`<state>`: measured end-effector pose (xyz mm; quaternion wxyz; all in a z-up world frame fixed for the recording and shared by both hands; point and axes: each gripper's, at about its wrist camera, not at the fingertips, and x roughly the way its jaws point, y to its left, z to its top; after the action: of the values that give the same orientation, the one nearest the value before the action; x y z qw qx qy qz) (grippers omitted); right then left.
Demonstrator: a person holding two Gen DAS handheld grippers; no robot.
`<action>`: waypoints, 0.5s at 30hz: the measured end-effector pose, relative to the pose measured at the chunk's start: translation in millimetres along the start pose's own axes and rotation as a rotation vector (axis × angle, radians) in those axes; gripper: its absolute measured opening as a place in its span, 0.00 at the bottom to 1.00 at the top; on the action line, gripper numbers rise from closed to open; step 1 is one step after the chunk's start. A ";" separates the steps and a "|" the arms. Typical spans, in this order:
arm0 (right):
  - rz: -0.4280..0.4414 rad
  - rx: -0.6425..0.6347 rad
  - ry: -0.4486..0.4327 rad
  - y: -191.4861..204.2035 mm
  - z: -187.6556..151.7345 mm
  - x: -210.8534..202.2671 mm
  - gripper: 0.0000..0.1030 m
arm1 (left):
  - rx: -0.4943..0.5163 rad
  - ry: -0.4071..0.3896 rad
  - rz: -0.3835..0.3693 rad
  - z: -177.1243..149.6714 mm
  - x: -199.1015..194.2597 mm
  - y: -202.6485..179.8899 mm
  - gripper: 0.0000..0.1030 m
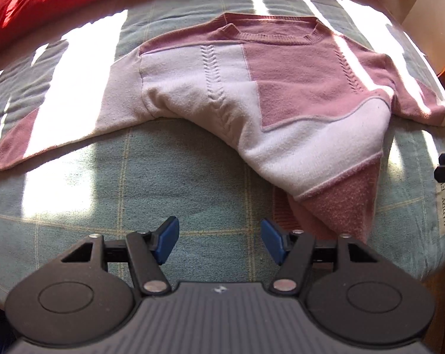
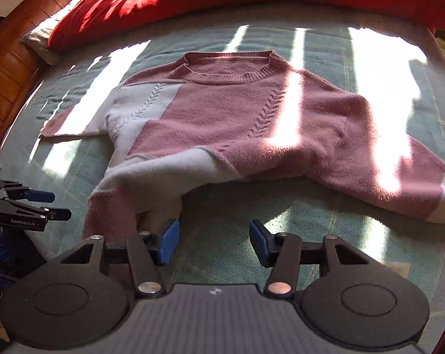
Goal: Fold clothes
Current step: 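Grasp the pink hem corner with the right gripper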
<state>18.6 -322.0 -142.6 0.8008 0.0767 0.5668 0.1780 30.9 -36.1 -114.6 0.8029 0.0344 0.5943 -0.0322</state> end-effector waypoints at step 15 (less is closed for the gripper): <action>0.037 0.110 0.008 -4.6 -95.8 29.7 0.59 | 0.381 0.108 -0.331 28.8 25.8 -153.2 0.73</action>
<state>-61.3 -322.7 -203.4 0.7896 0.1304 0.5773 0.1618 51.7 -191.6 -133.5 0.7327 0.0889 0.6172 -0.2727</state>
